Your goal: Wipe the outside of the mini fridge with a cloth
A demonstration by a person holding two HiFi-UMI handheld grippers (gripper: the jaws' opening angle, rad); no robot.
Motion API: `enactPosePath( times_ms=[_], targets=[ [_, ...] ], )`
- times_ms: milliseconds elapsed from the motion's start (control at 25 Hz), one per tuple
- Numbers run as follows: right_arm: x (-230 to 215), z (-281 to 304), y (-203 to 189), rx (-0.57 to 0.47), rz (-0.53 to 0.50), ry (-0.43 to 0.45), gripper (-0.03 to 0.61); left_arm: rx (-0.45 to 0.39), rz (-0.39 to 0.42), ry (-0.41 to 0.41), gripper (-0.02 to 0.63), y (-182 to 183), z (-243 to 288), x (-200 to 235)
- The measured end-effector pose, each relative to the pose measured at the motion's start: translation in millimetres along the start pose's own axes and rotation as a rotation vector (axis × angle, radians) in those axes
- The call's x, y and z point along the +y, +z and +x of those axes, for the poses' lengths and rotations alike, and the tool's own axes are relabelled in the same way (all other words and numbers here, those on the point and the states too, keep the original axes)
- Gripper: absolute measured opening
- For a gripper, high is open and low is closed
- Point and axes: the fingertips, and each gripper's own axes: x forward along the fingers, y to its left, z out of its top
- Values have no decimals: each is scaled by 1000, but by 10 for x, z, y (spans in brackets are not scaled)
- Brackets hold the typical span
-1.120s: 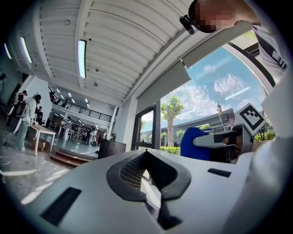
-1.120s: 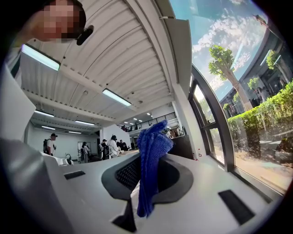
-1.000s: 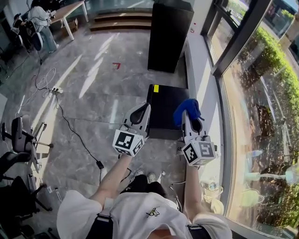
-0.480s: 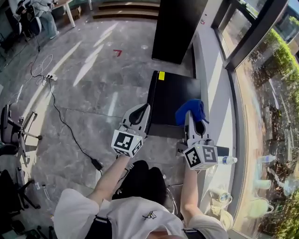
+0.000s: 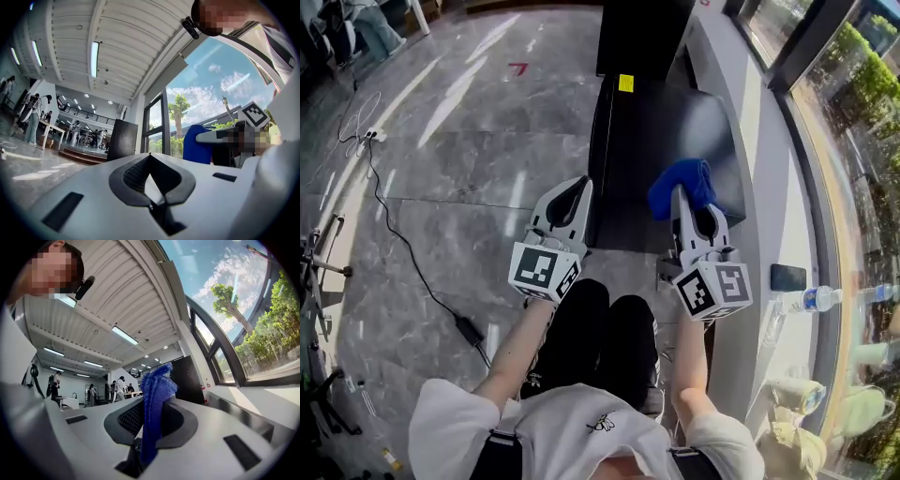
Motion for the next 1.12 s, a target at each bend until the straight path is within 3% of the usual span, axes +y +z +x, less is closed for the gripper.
enactPosePath(
  times_ms=[240, 400, 680, 840, 1120],
  targets=[
    [-73, -279, -633, -21, 68, 70, 64, 17, -10, -27, 3, -735, -332, 45],
    [-95, -301, -844, -58, 23, 94, 64, -6, -1, -26, 3, -1012, -365, -28],
    [22, -422, -1286, -86, -22, 115, 64, -24, 43, -93, 3, -1372, -581, -254],
    [92, -398, -1503, -43, -44, 134, 64, -14, 17, -67, 3, -1510, -565, -174],
    [555, -110, -1708, -21, -173, 244, 64, -32, -2, -30, 3, -1700, -469, -55]
  ],
)
